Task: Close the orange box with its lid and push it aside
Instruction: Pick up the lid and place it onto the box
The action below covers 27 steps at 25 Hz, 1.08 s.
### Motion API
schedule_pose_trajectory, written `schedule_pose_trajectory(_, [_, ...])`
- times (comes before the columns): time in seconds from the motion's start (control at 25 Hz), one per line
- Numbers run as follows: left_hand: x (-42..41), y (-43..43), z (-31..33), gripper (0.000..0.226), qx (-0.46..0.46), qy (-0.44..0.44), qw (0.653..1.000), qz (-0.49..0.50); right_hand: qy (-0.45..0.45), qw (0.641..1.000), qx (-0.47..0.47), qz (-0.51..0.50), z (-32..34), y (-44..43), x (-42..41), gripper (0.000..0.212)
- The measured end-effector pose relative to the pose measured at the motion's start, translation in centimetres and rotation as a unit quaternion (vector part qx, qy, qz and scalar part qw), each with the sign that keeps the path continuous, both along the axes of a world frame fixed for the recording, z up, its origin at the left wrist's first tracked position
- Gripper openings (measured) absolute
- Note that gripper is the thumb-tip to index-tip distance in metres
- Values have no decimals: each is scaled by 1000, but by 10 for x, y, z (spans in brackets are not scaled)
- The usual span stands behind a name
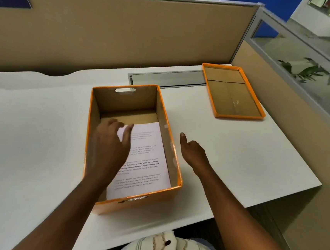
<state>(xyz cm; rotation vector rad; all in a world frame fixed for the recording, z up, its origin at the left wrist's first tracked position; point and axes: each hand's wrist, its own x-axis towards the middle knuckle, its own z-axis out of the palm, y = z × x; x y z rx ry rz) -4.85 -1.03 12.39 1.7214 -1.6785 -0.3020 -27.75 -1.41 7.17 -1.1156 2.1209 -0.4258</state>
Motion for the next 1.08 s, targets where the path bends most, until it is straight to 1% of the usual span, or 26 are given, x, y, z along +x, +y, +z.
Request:
schedule_pose_trajectory(0.12, [-67, -22, 20, 32, -30, 37, 995, -88, 20, 1000, -16, -12, -8, -23, -48, 77])
schedule_pose_trajectory(0.16, [-94, -32, 23, 32, -14, 47, 993, -110, 28, 999, -16, -11, -12, -31, -66, 74])
schedule_pose_trajectory(0.28, [-175, -73, 18, 34, 101, 78, 981, -148, 55, 998, -11, 1, -24, -55, -128, 66])
schedule_pose_trajectory(0.44, [-256, -126, -11, 37, 218, 96, 965, -110, 88, 996, -27, 0, -34, -94, -204, 59])
schedule_pose_trajectory(0.52, [-284, -150, -26, 38, 261, 86, 957, -92, 92, 995, -40, -11, -35, -120, -242, 56])
schedule_pose_trajectory(0.6, [-304, -171, -39, 44, 292, 70, 951, -72, 102, 993, -57, -24, -36, -151, -278, 54])
schedule_pose_trajectory(0.76, [-326, -210, -58, 44, 325, 74, 942, -41, 130, 987, -81, -50, -39, -209, -337, 54])
schedule_pose_trajectory(0.88, [-344, -246, -70, 33, 336, 118, 934, -30, 139, 985, -78, -67, -48, -246, -373, 56])
schedule_pose_trajectory(1.0, [-365, -278, -81, 25, 350, 165, 922, -16, 153, 982, -70, -89, -58, -275, -400, 55])
schedule_pose_trajectory(1.08, [-377, -296, -91, 31, 356, 165, 920, -8, 167, 979, -73, -96, -65, -290, -412, 54])
